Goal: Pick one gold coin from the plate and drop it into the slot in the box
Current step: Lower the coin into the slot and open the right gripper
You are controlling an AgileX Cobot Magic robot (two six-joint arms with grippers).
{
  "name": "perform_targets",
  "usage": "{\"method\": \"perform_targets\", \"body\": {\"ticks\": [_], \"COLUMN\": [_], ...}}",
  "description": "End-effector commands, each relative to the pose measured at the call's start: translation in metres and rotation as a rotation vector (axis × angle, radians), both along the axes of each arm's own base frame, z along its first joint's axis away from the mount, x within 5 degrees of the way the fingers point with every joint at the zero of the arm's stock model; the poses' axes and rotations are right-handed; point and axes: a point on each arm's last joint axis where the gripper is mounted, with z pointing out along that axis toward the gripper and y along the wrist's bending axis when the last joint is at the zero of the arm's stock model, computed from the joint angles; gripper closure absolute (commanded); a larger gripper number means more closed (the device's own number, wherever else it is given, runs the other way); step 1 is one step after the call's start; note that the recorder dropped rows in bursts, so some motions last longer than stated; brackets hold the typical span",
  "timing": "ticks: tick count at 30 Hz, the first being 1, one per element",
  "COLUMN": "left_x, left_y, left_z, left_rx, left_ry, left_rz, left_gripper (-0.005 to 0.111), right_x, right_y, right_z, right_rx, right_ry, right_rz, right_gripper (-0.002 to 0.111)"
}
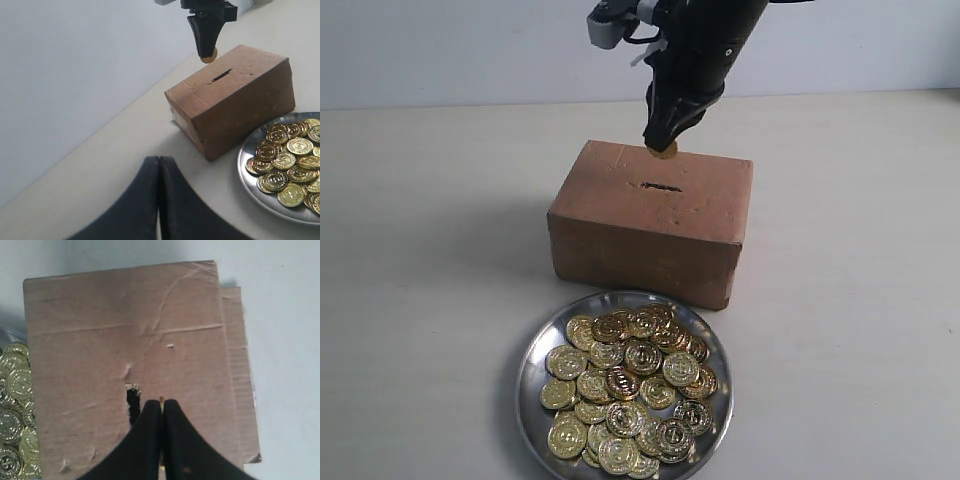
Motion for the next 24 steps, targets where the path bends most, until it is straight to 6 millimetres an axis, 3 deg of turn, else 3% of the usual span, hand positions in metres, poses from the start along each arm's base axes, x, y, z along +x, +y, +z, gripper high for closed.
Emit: {"method": "perform_targets", "body": {"ticks": [1, 24], "left_x": [0.000, 0.000], "left_y": [0.000, 0.000], "left_z": [-0.001, -0.001], "left_rx": [-0.009, -0.008], "left_ry": [-0.006, -0.007], "left_rz": [-0.004, -0.004], "left_gripper": [0.107, 0.107], "right_x": [0.000, 0.002], "right_y": [0.000, 0.005], "right_z": [-0.001, -0.020], "right_rx": [-0.002, 0.016], "right_ry": [0.017, 0.080], "right_rz": [0.045, 0.068], "right_gripper": [0.108, 0.108]}}
